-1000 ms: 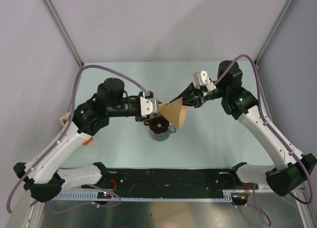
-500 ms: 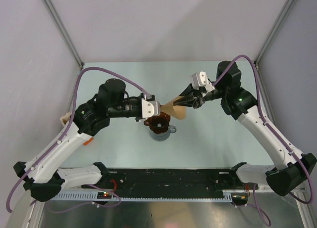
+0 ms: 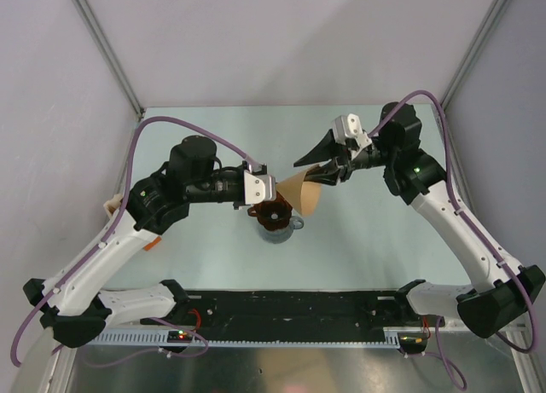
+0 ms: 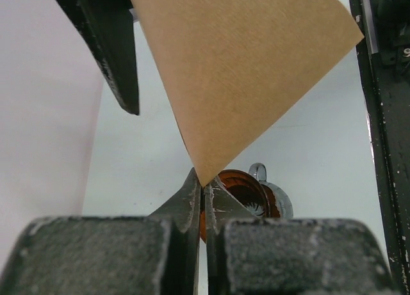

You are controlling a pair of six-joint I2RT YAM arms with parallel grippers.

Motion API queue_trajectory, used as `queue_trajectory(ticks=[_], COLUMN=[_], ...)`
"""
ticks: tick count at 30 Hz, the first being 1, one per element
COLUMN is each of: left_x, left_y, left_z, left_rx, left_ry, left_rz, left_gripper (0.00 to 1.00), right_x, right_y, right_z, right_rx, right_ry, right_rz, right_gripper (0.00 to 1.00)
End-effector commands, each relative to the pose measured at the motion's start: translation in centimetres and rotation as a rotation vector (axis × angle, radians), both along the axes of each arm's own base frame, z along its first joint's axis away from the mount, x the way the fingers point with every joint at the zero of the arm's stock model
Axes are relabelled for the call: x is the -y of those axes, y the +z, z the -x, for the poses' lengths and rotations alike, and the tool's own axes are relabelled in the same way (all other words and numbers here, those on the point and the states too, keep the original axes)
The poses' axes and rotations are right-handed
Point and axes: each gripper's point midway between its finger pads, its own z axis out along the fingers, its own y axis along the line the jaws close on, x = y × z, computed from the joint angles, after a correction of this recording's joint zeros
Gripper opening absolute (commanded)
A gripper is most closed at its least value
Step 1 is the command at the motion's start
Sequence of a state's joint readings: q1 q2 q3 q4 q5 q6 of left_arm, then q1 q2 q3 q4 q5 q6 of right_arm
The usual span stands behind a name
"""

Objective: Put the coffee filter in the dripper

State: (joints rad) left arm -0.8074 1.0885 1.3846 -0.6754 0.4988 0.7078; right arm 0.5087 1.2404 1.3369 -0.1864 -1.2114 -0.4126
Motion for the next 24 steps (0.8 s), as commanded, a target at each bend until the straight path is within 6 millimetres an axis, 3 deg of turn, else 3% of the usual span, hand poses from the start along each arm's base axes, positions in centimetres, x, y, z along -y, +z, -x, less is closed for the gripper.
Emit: queue_trajectory(ticks=[1, 5, 9, 11, 12, 14, 24], left_x=[-0.2, -0.2, 0.1, 0.1, 0.2, 0.2, 0.3], left_y=[2.2, 3.0, 3.1, 3.0, 2.8, 2.7, 2.7], left_z=[-0.3, -1.0, -1.2, -1.1, -1.0, -0.7, -0.2], left_rx=[0.049, 0.053, 0.05, 0.047, 0.041, 0.036, 0.009], left_ry=[0.024, 0.059, 0.058, 0.054, 0.047, 0.037, 0.018], left_rz=[0.049, 0.087, 0.098, 0.098, 0.097, 0.098, 0.105], left_gripper=[0.0, 0.0, 0.03, 0.25, 0.41, 0.57, 0.66], right_x=[1.0, 1.4, 1.3, 1.2, 1.2, 1.1, 0.8], right_y=[1.6, 1.4, 1.8, 1.9, 2.0, 2.1, 0.6], right_z=[-0.6, -0.6, -0.7, -0.9, -1.0, -1.1, -0.4], right_rx=[-0.03, -0.06, -0.059, -0.053, -0.048, -0.041, 0.044], right_ry=[-0.051, -0.064, -0.066, -0.068, -0.068, -0.062, -0.025], right_rz=[-0.018, -0.009, -0.018, -0.024, -0.029, -0.032, -0.002], right_gripper=[0.41, 0.38, 0.18, 0.05, 0.02, 0.01, 0.0])
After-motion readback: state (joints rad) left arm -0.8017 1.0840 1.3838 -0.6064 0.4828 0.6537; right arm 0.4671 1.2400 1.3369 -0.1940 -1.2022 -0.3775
